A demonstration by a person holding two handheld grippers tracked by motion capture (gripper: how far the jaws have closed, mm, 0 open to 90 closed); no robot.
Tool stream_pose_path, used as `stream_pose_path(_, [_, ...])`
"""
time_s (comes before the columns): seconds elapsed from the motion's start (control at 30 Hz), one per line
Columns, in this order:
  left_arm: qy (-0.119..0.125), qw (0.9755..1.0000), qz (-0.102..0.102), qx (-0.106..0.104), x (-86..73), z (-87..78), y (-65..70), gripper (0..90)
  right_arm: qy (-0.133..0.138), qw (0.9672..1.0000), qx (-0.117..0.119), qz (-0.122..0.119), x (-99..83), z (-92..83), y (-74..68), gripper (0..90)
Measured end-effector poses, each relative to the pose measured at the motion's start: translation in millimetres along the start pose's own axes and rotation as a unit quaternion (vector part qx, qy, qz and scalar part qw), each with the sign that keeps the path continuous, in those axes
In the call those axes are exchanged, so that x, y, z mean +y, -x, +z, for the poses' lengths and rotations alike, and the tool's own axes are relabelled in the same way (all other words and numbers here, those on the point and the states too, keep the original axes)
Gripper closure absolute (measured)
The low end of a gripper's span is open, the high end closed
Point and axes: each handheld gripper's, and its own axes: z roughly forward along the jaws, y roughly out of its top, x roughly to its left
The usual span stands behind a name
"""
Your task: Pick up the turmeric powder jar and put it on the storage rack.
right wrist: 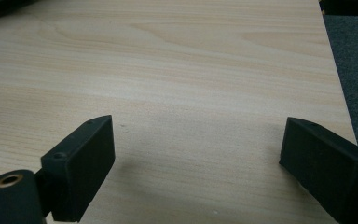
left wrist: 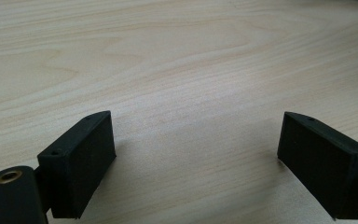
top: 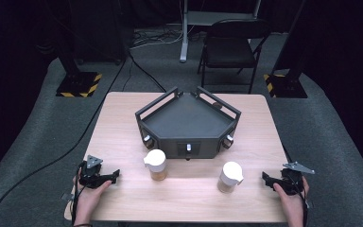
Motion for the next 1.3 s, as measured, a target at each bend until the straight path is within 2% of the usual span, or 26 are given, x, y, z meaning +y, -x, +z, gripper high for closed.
stream_pose_path(0.1, [-0.005,0.9999,0.007,0.007,2.2,1.3,4.4,8.4,-0.006,0.9999,-0.006,-0.011,2.1,1.0,-4.5,7.7])
stream_pose_path(0.2, [-0.005,1.0,0.007,0.005,2.4,1.8,3.8,8.5,-0.011,0.9997,-0.012,-0.02,3.7,1.9,-8.0,6.9])
stream_pose_path(0.23, [-0.005,1.0,0.007,0.004,2.7,1.8,3.5,8.4,-0.017,0.9992,-0.017,-0.032,5.5,3.3,-11.9,5.9])
stream_pose_path(0.57, [-0.007,0.9999,0.011,0.002,4.4,3.3,3.4,7.3,-0.018,0.9992,-0.016,-0.033,5.6,3.4,-12.4,4.4])
stream_pose_path(0.83, [-0.008,0.9999,0.006,0.008,4.5,3.1,5.6,7.7,-0.021,0.9991,-0.016,-0.033,6.7,4.3,-14.1,2.7])
stream_pose_path(1.3, [-0.003,1.0,0.009,0.001,2.9,2.3,3.9,10.0,-0.023,0.9991,-0.014,-0.034,7.6,4.9,-13.8,1.3])
